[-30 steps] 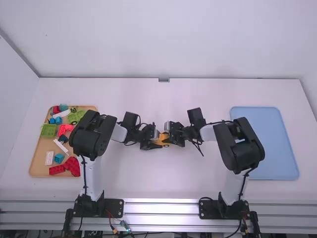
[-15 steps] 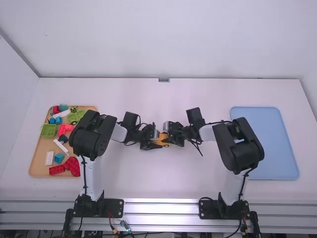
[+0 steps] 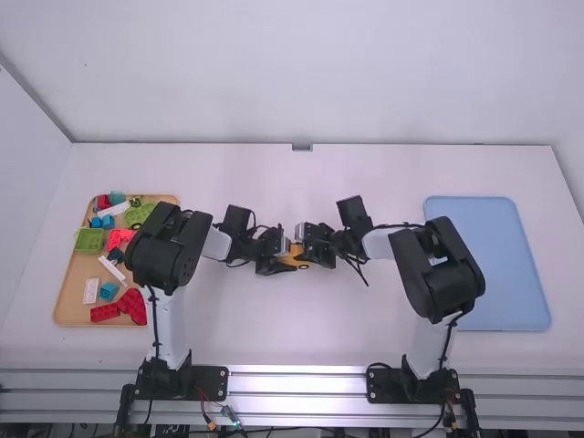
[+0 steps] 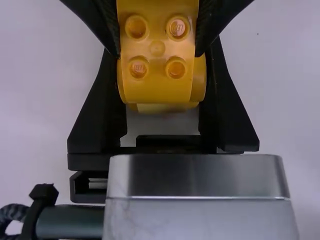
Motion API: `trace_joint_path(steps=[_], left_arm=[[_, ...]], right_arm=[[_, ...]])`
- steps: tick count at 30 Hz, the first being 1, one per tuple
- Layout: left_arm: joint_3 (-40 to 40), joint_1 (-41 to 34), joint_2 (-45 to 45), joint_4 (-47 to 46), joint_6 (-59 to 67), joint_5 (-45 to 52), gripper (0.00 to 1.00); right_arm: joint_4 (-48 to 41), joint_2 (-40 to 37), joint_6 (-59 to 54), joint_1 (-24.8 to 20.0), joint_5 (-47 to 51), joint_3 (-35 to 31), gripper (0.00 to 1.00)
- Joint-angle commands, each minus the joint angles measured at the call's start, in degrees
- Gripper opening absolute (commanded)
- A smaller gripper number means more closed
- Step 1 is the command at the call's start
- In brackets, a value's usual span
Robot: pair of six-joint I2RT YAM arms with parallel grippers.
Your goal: Assemble lego blocks to make yellow taxi
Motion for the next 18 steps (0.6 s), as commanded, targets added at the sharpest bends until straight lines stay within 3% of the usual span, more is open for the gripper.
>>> trace_joint_path(steps=[1, 12, 18], left_arm=[[-1.1, -0.6, 1.6, -1.4, -1.7, -5.0, 0.11], [-1.1, -0.6, 1.6, -1.6, -1.7, -5.2, 0.10], [-1.1, -0.7, 1.6, -1.6, -1.7, -5.2, 0.10]], right_arm=[[-3.0, 3.4, -0.8, 1.0, 10.1, 0.0, 0.00], [-17.1, 8.3, -11.0, 2.6, 11.7, 7.5, 0.00], [-18.5, 8.3, -10.2, 2.6, 16.2, 7.4, 0.00]])
